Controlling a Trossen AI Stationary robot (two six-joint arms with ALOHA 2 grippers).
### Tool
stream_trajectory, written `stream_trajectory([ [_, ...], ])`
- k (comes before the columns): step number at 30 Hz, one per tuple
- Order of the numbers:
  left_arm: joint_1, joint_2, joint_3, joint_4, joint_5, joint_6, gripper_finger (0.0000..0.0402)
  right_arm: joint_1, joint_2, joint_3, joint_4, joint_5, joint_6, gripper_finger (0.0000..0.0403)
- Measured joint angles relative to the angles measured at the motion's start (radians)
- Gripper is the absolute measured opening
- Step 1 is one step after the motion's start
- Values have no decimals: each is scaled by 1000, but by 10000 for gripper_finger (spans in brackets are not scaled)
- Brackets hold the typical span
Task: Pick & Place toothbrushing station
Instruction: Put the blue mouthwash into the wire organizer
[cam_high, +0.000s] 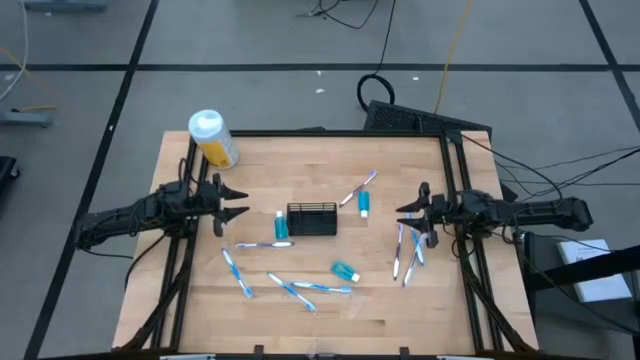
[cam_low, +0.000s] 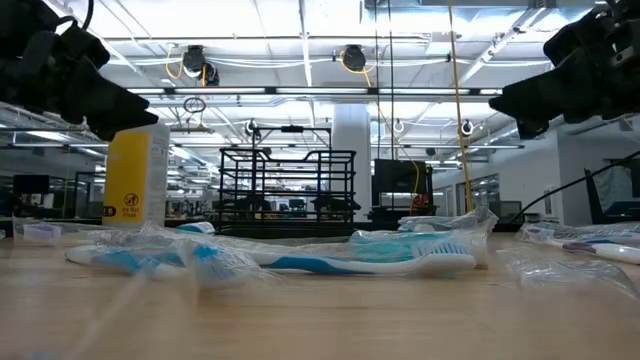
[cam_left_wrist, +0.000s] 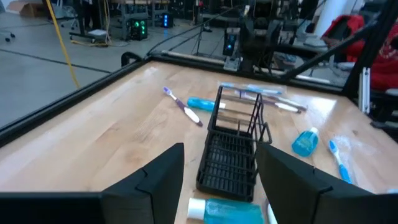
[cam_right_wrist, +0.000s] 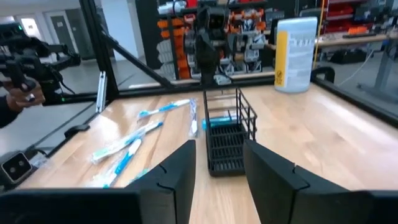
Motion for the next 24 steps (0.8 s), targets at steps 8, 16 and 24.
stream_trajectory([
  [8, 0, 9, 0, 102, 8, -79, 207, 0, 94, 0, 50, 53, 50, 125],
  [16, 0, 163, 0, 253, 27, -88, 207, -6, 268, 26, 173, 113, 81, 131],
  [24, 0, 374, 0, 431, 37, -74, 207, -8, 508, 136, 181, 134, 93, 197],
])
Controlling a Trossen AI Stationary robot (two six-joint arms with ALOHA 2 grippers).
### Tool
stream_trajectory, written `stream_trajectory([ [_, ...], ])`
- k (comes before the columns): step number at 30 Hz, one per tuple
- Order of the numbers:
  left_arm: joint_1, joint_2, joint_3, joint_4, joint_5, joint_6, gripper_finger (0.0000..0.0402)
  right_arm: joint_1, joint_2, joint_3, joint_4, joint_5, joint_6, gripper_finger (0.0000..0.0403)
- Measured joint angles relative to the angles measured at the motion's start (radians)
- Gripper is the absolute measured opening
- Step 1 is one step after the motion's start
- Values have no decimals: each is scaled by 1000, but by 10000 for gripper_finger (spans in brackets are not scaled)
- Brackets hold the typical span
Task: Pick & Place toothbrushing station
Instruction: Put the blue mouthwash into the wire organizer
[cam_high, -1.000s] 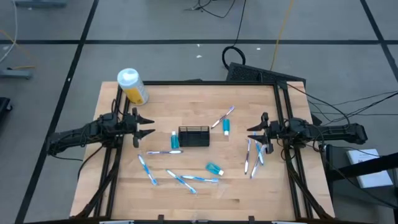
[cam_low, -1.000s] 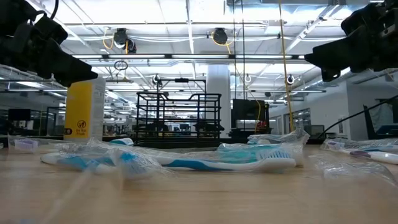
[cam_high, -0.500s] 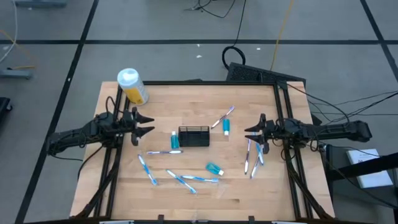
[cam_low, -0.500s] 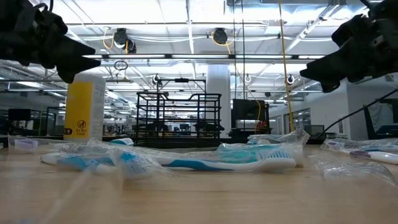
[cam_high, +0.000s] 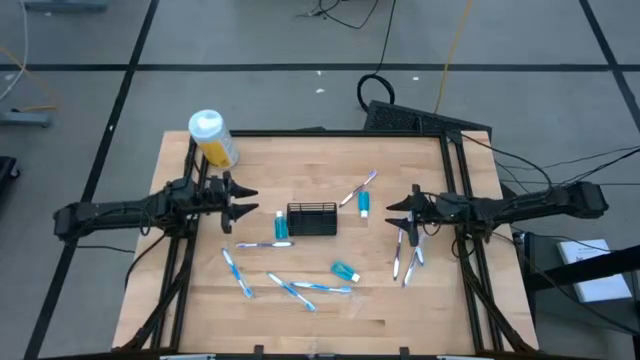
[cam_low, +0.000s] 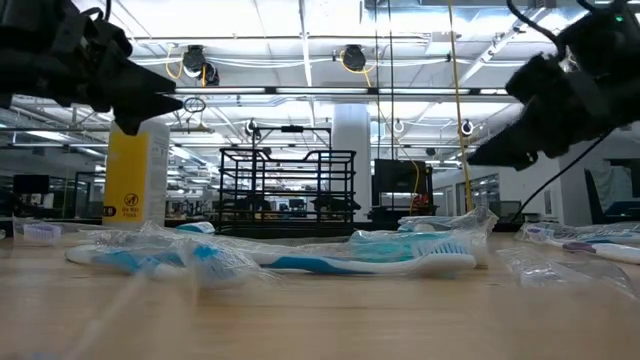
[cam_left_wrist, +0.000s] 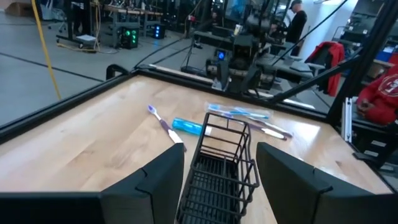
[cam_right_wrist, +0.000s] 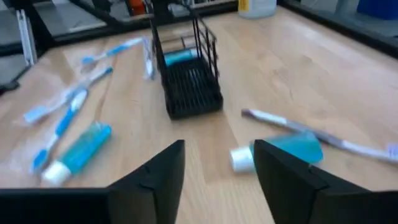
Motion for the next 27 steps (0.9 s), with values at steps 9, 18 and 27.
stream_trajectory([
  [9, 0, 141, 0, 90, 0, 2, 207, 0, 262, 152, -9, 21, -56, 215],
  [18, 0, 225, 0, 85, 18, -136, 207, 2, 353, 173, 4, -35, -46, 209],
  [27, 0, 305, 0, 92, 67, -351, 207, 2, 355, 174, 5, -63, -57, 208],
])
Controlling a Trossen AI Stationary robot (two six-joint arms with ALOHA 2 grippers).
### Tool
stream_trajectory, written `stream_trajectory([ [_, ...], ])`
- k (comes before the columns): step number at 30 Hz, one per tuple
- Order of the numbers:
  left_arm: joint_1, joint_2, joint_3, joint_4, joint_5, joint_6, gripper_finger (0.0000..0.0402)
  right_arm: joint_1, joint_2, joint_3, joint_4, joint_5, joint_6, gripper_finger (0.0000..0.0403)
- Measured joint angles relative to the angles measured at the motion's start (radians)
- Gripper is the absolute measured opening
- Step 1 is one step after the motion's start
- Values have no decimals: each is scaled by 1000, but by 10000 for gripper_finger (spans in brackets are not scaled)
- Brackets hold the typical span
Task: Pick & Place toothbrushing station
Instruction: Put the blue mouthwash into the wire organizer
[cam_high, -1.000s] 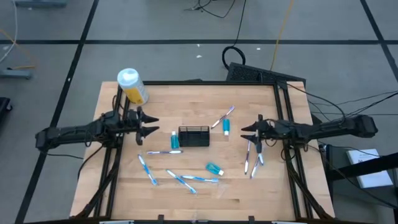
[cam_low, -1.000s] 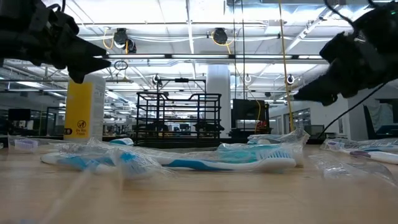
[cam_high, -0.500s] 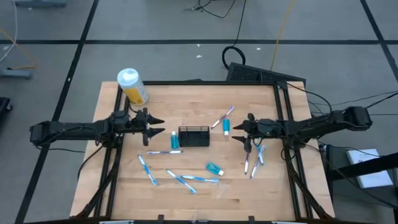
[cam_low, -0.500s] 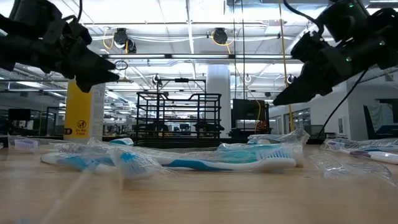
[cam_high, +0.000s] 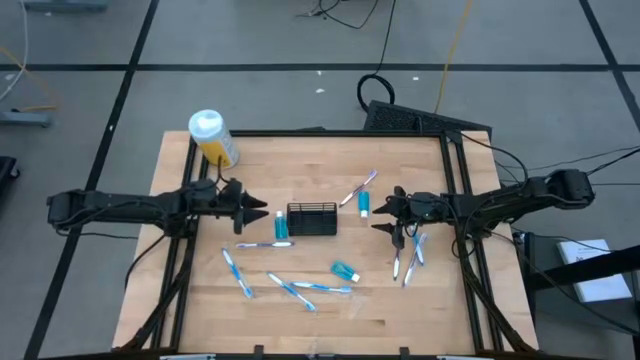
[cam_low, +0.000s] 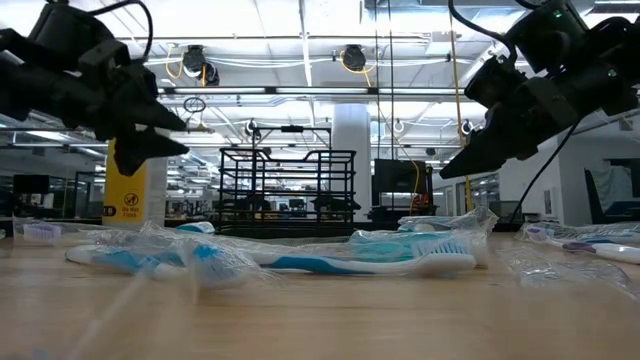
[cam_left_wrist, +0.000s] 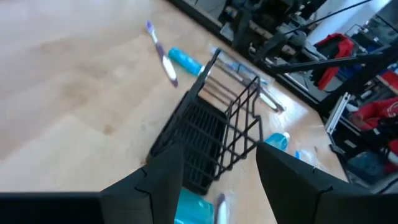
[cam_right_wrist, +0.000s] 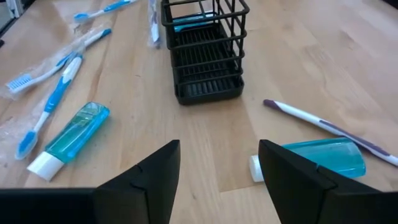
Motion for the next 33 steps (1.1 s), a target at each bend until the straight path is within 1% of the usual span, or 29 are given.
stream_trajectory([
  [9, -11, 82, 0, 29, 31, -170, 207, 8, 0, 1, -14, -26, -18, 208],
  [13, -50, 144, 11, 44, 40, -240, 207, 14, 0, 1, -24, -24, -22, 208],
  [16, -91, 202, 45, 39, 60, -287, 207, 14, 0, 1, -27, -24, -22, 208],
  [20, -140, 278, 137, -52, 59, -311, 207, 14, 0, 1, -29, -24, -29, 208],
  [26, -166, 408, 272, -269, 53, -318, 207, 14, 0, 1, -40, -27, -29, 208],
  [30, -155, 463, 315, -369, 39, -324, 207, 17, 0, 1, -45, -52, -29, 208],
  [33, -139, 476, 319, -373, 23, -336, 207, 32, 0, 1, -51, -52, -39, 208],
])
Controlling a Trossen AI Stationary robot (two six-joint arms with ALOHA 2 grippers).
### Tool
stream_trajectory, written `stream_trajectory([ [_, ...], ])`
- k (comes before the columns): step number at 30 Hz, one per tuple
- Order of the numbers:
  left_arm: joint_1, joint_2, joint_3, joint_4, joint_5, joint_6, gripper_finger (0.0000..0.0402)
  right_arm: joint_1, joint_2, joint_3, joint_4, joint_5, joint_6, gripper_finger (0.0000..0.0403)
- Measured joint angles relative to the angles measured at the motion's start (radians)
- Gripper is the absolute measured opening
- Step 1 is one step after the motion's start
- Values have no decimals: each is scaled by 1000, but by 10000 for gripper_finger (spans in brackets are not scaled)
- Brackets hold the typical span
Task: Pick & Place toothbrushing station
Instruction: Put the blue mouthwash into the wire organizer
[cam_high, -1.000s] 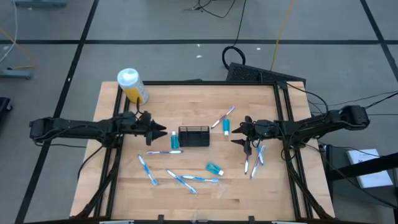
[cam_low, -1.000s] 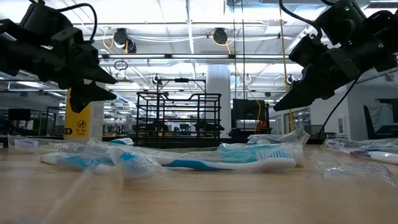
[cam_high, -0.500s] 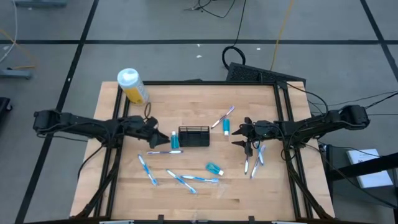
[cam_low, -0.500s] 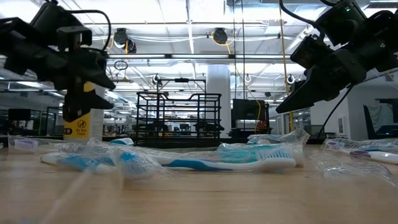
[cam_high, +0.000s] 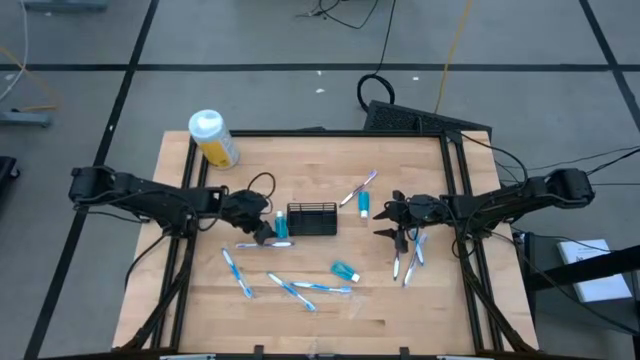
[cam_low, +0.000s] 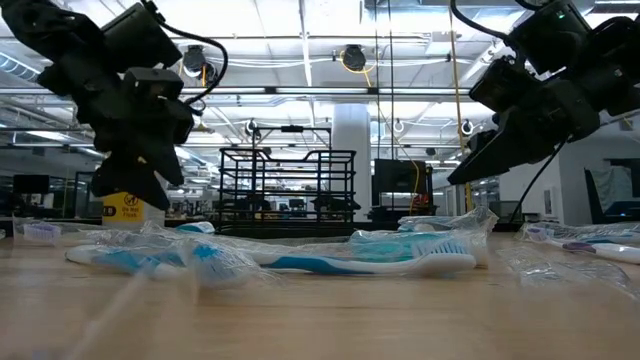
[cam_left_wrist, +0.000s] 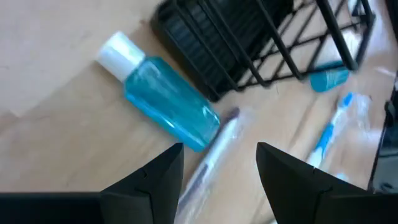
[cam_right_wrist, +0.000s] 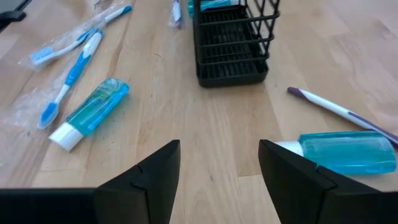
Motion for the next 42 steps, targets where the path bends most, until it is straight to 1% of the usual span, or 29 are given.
stream_trajectory([
  [6, 32, 0, 0, -3, -58, -43, 207, 20, 0, 0, -2, 2, -13, 208],
  [10, 45, 17, 0, 0, -56, -62, 207, 28, 0, 0, -2, 3, -21, 208],
  [16, 49, 86, 1, 13, -9, -95, 207, 28, 0, 0, -5, 3, -31, 208],
  [28, 54, 236, 1, 189, 1, -104, 207, 28, 0, 0, -10, 1, -35, 208],
  [34, 72, 249, 1, 245, 5, -101, 207, 28, 0, 0, -10, 1, -35, 208],
  [42, 78, 249, 1, 252, 2, -101, 207, 28, 0, 0, -10, 1, -35, 208],
])
